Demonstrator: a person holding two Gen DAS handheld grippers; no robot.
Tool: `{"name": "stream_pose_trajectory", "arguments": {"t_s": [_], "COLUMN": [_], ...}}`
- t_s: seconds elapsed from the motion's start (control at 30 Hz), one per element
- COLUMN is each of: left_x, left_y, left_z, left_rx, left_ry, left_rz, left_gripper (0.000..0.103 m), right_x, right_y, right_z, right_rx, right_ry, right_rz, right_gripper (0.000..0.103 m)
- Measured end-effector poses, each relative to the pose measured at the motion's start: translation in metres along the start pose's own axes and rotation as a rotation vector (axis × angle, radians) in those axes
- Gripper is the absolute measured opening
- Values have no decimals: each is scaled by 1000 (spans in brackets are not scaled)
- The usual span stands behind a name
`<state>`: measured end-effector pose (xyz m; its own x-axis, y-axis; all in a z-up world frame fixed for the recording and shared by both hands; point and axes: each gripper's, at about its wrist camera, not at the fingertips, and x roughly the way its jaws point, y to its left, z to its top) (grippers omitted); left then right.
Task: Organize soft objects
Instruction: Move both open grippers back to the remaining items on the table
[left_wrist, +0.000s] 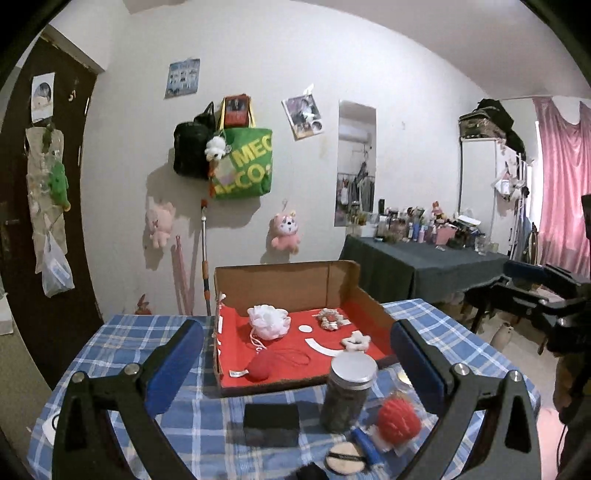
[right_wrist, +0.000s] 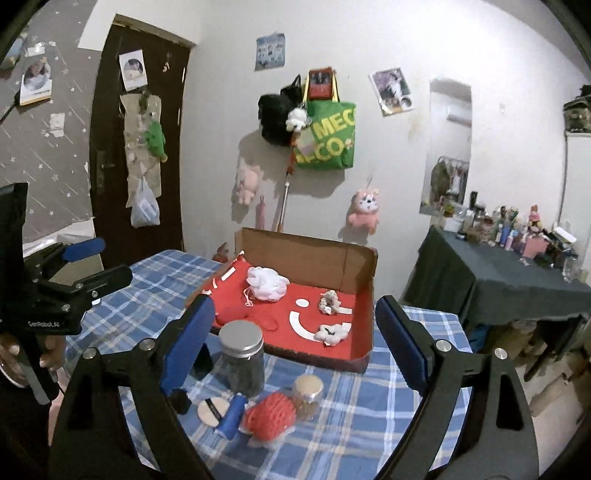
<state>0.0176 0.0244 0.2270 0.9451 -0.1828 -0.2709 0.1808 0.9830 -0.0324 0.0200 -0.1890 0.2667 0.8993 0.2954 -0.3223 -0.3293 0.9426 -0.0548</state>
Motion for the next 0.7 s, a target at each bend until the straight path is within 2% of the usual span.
{"name": "stream_pose_trajectory", "arguments": {"t_s": [0.07,0.27,0.53,0.7], "left_x": [-9,-6,3,16], "left_y": [-3,-9,-20,-20], "left_z": [-9,-51,-110,-137], "left_rx": [-4,-40,-19,-45], "left_ry": [-12,64,121,167], "left_rz": [-2,-3,31,48], "left_gripper": [103,103,103,103], "right_x": [-10,-15,7,25], "right_y": [5,20,25,24], "right_z": [-14,-62,-114,-143], "right_rx": [18,70,106,123], "right_ry": [-20,-40,4,70], "right_rz": [-14,-105,-176,-175], "right_gripper": [97,98,98,98]}}
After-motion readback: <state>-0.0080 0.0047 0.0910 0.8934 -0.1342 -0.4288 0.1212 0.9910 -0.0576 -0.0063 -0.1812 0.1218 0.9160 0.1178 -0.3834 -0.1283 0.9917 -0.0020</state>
